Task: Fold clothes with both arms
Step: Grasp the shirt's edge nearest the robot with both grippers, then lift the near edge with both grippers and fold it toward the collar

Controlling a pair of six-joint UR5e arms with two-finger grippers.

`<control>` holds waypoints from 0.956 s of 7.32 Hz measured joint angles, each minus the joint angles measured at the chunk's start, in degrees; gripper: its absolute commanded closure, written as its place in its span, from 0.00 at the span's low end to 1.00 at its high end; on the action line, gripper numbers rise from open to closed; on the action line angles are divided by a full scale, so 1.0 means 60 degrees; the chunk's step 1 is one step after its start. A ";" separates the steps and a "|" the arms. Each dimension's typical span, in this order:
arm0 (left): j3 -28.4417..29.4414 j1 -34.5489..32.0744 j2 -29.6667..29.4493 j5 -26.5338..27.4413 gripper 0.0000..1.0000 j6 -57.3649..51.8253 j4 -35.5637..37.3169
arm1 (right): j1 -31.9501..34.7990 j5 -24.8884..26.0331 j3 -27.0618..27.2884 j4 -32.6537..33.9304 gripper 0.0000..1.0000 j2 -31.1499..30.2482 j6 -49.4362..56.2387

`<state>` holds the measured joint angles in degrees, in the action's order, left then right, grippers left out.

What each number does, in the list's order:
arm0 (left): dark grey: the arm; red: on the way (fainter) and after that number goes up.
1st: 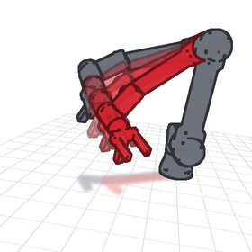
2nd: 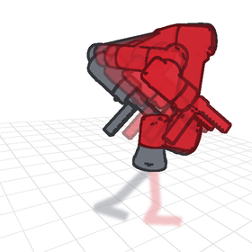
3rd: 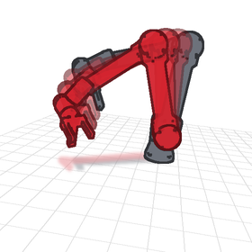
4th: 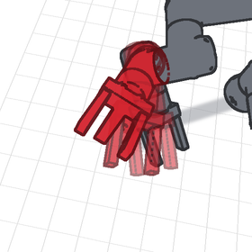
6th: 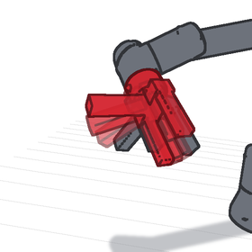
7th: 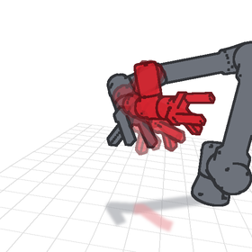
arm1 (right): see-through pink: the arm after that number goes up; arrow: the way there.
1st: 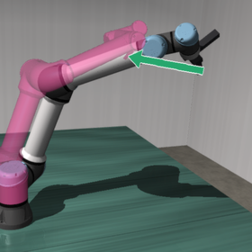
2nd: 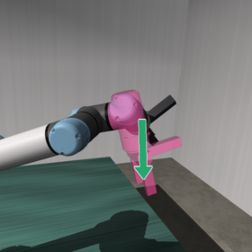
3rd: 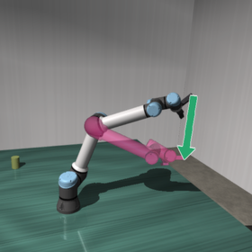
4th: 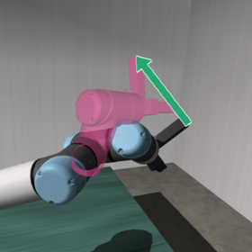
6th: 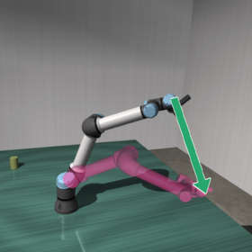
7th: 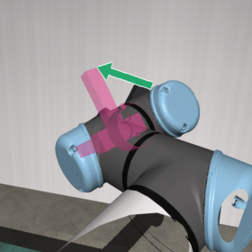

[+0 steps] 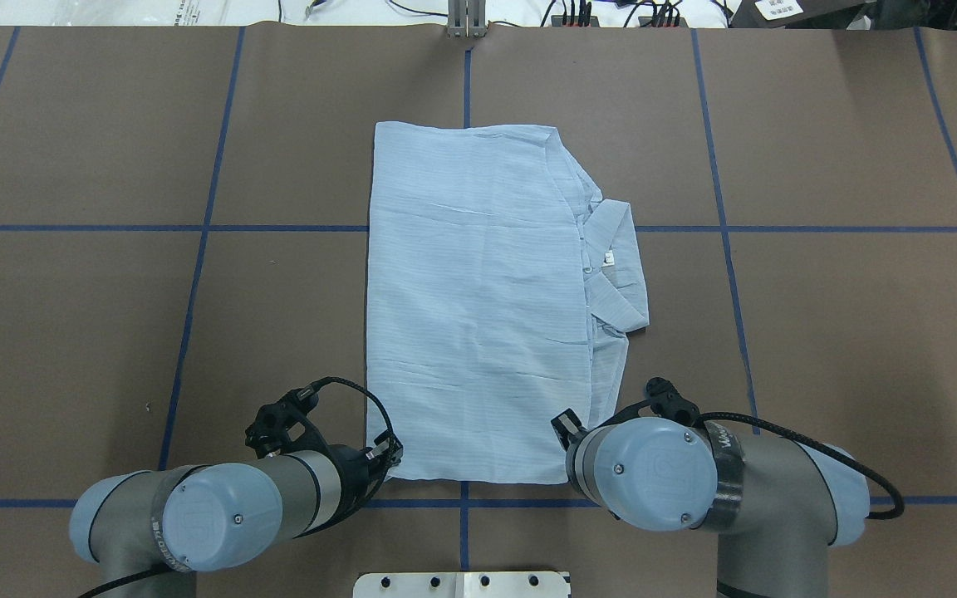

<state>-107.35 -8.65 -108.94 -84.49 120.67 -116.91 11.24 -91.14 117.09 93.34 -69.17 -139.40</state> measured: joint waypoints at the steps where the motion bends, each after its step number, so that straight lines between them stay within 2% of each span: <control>1: -0.0029 -0.0009 -0.0003 -0.0006 1.00 0.0005 0.0038 | 0.0000 0.0000 0.0011 0.0003 1.00 -0.0004 0.0000; 2: -0.0200 -0.0013 -0.0006 -0.0012 1.00 0.0007 0.0180 | 0.0001 0.0000 0.0041 0.0019 1.00 -0.0014 0.0000; 4: -0.1359 0.0051 0.0041 -0.0040 1.00 0.0106 0.0982 | -0.0225 0.0005 0.0627 0.0416 1.00 -0.0200 -0.0114; 7: -0.3524 0.0314 0.0035 -0.0123 1.00 0.0924 0.2535 | -0.1213 0.0089 0.2526 0.1896 1.00 -0.0403 -0.0977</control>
<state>-128.50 -6.77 -108.73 -85.22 126.22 -101.70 3.97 -90.61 132.24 104.72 -71.59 -145.26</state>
